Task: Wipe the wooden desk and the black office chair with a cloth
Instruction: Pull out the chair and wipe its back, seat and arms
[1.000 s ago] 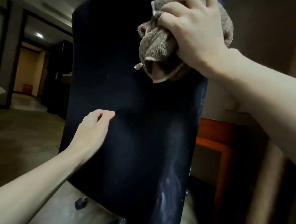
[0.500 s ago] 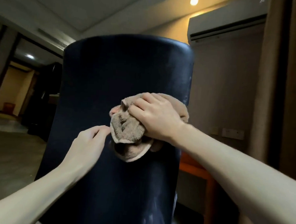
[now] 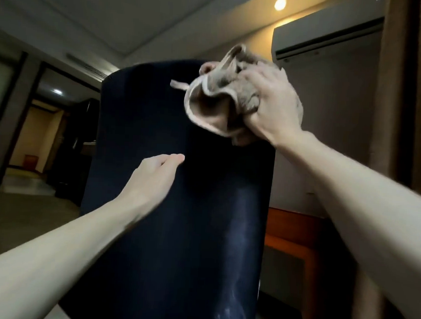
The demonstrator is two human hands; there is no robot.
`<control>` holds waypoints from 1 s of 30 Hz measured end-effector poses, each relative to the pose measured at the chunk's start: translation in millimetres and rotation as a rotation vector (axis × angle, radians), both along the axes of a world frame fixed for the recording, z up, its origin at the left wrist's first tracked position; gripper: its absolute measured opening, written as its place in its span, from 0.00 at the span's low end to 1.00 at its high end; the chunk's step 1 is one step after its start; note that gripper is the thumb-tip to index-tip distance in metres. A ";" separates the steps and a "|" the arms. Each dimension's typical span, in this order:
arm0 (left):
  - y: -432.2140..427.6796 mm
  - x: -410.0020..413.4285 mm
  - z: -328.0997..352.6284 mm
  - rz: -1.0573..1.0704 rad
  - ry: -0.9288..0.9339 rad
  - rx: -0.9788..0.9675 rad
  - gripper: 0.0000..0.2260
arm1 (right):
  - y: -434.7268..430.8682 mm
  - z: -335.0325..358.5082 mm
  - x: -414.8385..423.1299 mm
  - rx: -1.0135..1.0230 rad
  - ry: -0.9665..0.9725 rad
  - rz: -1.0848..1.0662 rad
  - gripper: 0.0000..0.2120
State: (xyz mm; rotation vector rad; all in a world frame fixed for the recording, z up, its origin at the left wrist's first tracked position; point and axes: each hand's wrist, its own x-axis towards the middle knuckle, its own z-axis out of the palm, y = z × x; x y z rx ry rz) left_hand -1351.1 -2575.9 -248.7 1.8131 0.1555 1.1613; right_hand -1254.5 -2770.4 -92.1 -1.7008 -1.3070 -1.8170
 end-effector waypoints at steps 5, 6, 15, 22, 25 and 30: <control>11.8 4.1 -10.3 -0.055 0.106 0.021 0.30 | 8.9 -78.8 29.4 -0.122 -0.066 0.132 0.21; 14.3 6.7 -14.8 -0.065 0.136 0.051 0.28 | 11.8 -95.2 35.3 -0.142 -0.077 0.150 0.19; 0.0 37.1 -45.9 -0.009 0.395 0.232 0.35 | -5.2 -100.0 45.1 -0.192 -0.316 0.086 0.11; 7.3 42.5 -59.6 -0.064 0.447 0.299 0.42 | -30.5 -7.8 34.1 0.160 -0.347 -0.108 0.14; 19.6 37.0 -60.4 -0.088 0.432 0.272 0.41 | -30.1 -14.5 38.7 0.050 -0.219 -0.052 0.19; 25.0 37.4 -53.7 -0.069 0.332 0.139 0.37 | -12.1 -102.6 55.5 0.120 -0.138 0.161 0.10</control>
